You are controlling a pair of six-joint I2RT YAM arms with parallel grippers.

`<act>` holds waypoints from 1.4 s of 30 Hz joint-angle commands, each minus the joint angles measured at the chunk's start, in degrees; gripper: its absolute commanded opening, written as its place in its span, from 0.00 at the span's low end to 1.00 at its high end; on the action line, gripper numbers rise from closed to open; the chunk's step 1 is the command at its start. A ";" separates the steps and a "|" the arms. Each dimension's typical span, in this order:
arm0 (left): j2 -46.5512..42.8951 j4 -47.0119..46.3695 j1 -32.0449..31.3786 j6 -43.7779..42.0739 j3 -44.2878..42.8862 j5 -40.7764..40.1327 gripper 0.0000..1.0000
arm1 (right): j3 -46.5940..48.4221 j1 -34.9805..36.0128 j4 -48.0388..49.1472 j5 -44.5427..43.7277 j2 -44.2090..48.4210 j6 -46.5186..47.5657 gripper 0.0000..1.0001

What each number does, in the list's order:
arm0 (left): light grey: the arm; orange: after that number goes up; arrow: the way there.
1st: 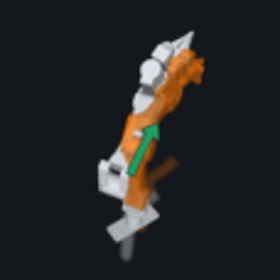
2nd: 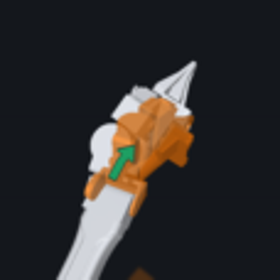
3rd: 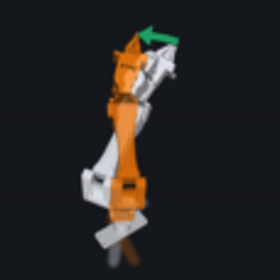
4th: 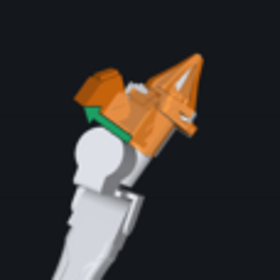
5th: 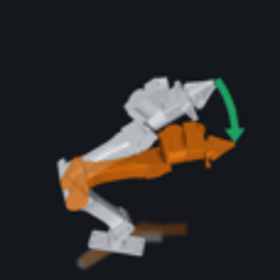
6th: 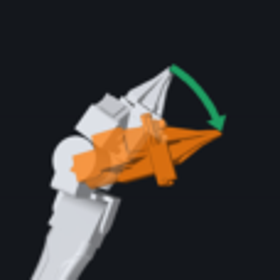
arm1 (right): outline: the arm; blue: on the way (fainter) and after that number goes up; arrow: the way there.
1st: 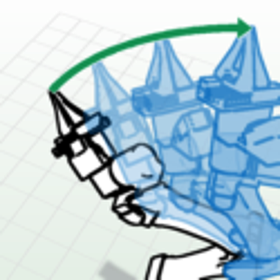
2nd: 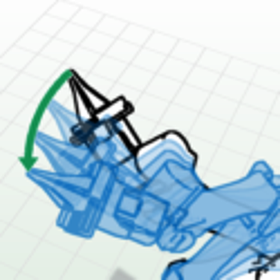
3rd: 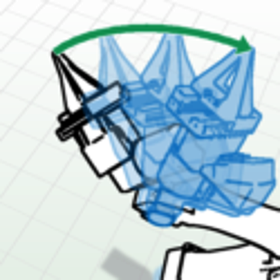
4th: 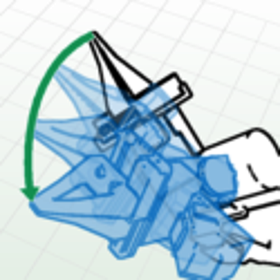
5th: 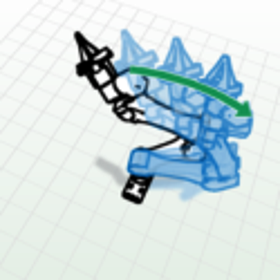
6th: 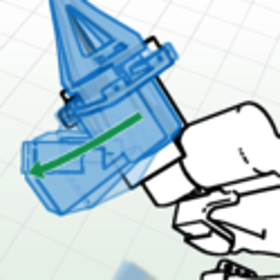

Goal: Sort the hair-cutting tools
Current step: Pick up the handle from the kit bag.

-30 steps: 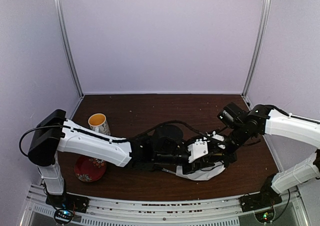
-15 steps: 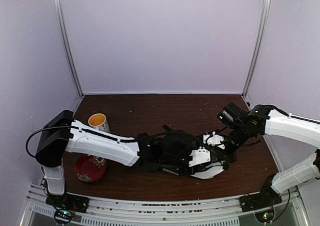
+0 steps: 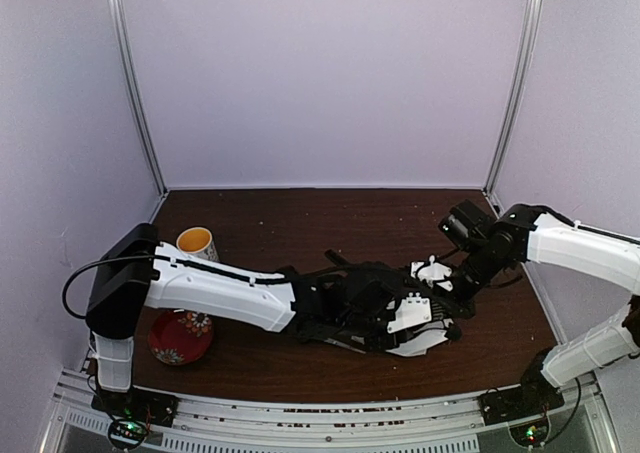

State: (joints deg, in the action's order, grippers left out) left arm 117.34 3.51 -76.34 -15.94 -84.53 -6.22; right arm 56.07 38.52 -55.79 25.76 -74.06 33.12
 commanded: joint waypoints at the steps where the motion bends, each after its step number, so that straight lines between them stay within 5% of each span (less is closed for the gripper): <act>1: 1.23 0.46 0.49 2.83 -1.99 -2.44 0.00 | 1.81 -2.38 -0.74 3.61 1.19 -0.18 0.21; 12: 1.38 1.77 0.49 4.87 -3.14 -3.26 0.00 | -0.94 -9.84 -9.41 2.19 4.62 7.44 0.47; 32: 0.51 -0.83 0.49 3.92 -0.81 -1.88 0.00 | -2.28 -11.98 -0.83 -4.12 -15.30 11.31 0.56; 42: -0.02 -2.33 0.49 3.74 0.86 -1.17 0.00 | -2.25 -11.98 -0.65 1.06 -18.76 15.46 0.56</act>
State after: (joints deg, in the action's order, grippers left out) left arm 118.83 5.78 -76.12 -11.90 -84.33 -8.32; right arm 52.66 26.94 -56.69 23.73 -92.68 45.58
